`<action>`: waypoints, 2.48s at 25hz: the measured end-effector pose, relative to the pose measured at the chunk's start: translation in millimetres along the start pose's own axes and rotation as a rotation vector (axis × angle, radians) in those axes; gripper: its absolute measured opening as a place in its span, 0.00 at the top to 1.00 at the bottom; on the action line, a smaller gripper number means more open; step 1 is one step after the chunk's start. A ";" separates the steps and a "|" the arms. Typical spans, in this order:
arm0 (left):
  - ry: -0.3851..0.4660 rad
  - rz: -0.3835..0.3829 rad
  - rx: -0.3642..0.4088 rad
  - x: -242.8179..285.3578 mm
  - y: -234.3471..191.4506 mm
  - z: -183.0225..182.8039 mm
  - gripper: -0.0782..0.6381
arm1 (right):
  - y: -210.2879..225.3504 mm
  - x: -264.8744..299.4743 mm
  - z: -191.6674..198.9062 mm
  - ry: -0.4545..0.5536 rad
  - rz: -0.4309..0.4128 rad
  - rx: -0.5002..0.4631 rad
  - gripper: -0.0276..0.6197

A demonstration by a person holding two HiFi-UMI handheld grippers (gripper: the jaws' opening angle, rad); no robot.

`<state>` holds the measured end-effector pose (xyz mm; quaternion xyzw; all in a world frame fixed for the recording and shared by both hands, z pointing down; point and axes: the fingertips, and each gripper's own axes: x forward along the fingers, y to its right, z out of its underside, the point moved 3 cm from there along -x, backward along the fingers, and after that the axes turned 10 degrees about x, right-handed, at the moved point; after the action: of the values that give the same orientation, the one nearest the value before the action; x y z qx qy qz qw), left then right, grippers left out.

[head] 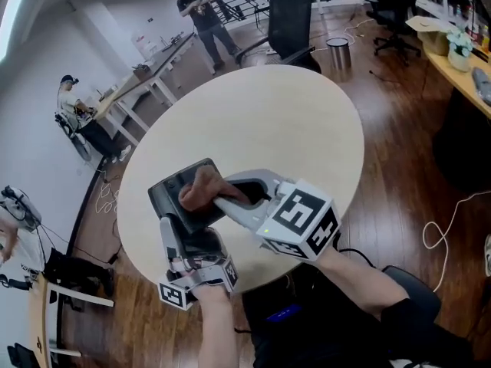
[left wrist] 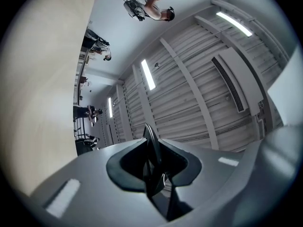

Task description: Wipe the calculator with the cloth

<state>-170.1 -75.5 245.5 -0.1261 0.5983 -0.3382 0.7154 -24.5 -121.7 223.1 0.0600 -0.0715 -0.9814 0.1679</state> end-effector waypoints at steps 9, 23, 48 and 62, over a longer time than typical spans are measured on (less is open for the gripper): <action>-0.279 -0.065 -0.054 -4.5 -11.7 25.6 0.79 | 78.6 -6.8 10.3 -0.074 0.219 -0.040 0.84; -0.853 -0.192 0.232 29.5 -83.5 44.0 0.56 | 57.8 29.5 112.1 -0.498 0.096 -0.126 0.84; -1.298 0.059 1.141 -6.8 -80.4 80.5 0.57 | 82.7 13.9 63.5 -0.175 0.021 0.224 0.84; -1.305 0.174 1.287 -7.3 -57.5 106.4 0.69 | 49.1 28.4 23.7 -0.202 0.118 -0.198 0.84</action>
<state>-89.4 -137.3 311.7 0.1756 -0.2202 -0.4126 0.8662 -38.7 -174.3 251.6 -0.0602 0.0059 -0.9731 0.2224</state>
